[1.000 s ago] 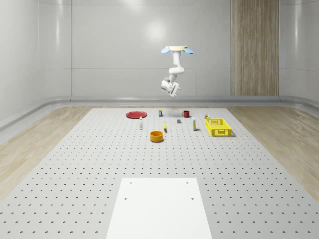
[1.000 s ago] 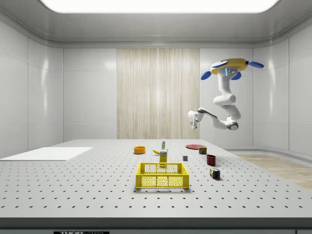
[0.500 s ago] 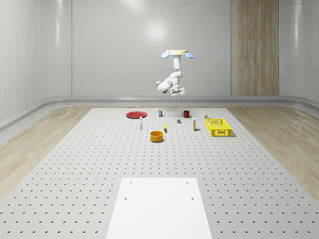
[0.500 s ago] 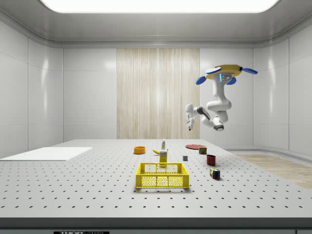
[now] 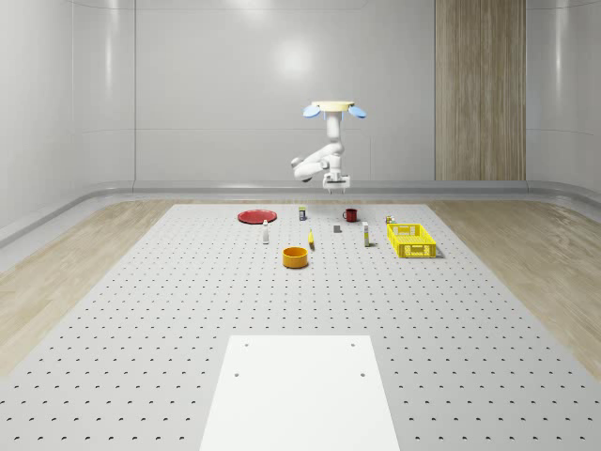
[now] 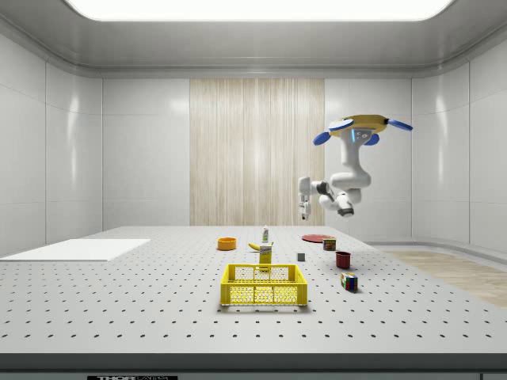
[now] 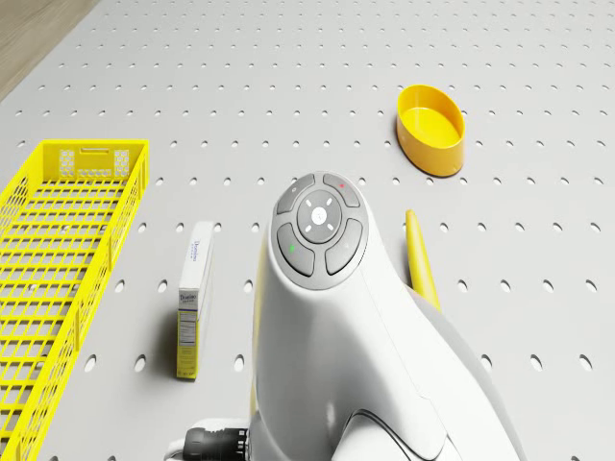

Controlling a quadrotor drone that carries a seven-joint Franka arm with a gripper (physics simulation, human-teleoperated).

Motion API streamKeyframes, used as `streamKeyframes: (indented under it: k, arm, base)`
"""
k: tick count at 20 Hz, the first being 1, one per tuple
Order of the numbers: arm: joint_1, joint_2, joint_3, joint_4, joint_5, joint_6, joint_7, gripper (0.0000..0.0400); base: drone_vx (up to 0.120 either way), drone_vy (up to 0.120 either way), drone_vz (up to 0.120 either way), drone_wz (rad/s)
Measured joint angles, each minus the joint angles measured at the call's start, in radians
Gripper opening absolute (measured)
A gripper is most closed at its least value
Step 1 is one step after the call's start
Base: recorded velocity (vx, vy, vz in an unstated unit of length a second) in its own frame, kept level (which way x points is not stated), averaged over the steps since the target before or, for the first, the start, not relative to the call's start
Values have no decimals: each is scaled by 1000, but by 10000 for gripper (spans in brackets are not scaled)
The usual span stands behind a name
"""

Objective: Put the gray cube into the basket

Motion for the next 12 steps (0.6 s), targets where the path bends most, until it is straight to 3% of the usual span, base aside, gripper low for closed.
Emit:
streamKeyframes:
  k: [4, 12]
  arm:
    - [-20, -24, 13, 1, 7, 12, 15, 400]
    - [-43, -68, 31, 3, 26, 44, 36, 400]
  base:
    - [80, -30, -20, 0]
    - [0, 0, -120, 0]
